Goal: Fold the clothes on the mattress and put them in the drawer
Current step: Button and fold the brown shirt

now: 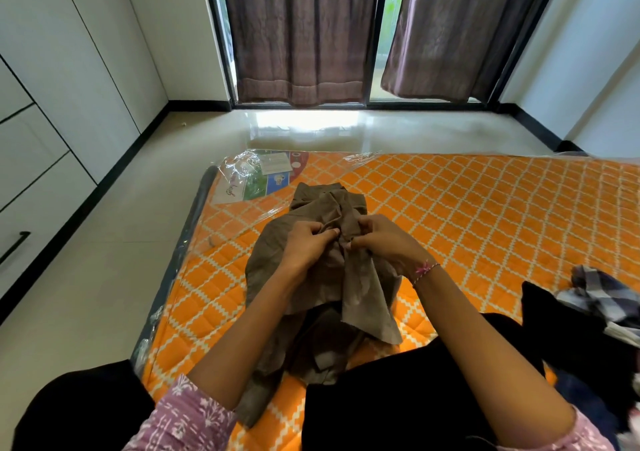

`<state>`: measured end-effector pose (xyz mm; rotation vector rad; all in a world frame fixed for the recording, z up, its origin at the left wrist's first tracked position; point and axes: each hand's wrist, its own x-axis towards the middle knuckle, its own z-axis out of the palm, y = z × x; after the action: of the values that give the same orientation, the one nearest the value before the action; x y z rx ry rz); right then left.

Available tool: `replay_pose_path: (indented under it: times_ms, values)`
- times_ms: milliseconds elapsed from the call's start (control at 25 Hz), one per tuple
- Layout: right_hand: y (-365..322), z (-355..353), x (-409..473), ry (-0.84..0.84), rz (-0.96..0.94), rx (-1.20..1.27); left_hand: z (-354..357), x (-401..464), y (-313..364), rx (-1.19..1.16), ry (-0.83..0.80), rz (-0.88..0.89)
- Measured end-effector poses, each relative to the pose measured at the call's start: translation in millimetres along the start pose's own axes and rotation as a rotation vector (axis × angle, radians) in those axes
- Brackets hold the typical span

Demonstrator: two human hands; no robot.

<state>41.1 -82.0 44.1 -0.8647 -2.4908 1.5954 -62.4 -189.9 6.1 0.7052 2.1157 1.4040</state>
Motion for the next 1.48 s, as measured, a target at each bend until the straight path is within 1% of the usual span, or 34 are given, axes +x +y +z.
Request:
replay_pose_path:
  times_ms: [40,120,160,200,240,280,360,440,480,560,680,840,1000,1160,1240,1360,1480]
  values:
    - [2,-1,-1,0.095,-0.034,-0.107,-2,0,-1,-0.001,-0.011,0.009]
    - [2,5,-5,0.369,-0.093,-0.343,-4,-1,-1,0.016,-0.03,0.039]
    - [-1,9,-7,0.473,-0.104,-0.444,-4,-2,0,0.026,-0.035,0.057]
    - [-4,13,-8,0.541,-0.103,-0.509,-3,-2,1,0.036,-0.036,0.076]
    - [-6,18,-8,0.57,-0.111,-0.529,-2,-3,2,0.046,-0.038,0.094]
    - [-7,21,-8,0.552,-0.121,-0.502,-2,-4,3,0.05,-0.039,0.106]
    - [-5,21,-6,0.404,-0.143,-0.347,-3,-5,4,0.059,-0.028,0.115]
    - [-2,19,-7,0.239,-0.107,-0.227,-6,-4,4,0.077,-0.031,0.107]
    - [0,20,-7,0.22,-0.082,-0.209,-7,-4,3,0.07,-0.048,0.098]
    - [4,25,-5,0.276,-0.018,-0.155,-7,-4,1,0.054,-0.07,0.085]
    - [6,29,-2,0.322,0.042,-0.12,-4,-5,-1,0.122,-0.039,0.106]
    - [5,33,-5,0.404,-0.014,-0.143,-5,-4,-2,0.137,-0.021,0.105]
    - [6,48,-8,0.476,-0.11,-0.321,-6,-3,-4,0.158,-0.019,0.081]
    - [11,55,-9,0.481,-0.105,-0.361,-3,-4,-6,0.174,-0.004,0.08]
    - [10,55,-7,0.482,-0.087,-0.385,-3,-3,-6,0.172,-0.023,0.083]
    - [8,52,-2,0.469,-0.058,-0.418,-5,2,-7,0.208,-0.081,0.133]
    - [6,48,3,0.407,-0.065,-0.412,-8,5,-9,0.227,-0.095,0.188]
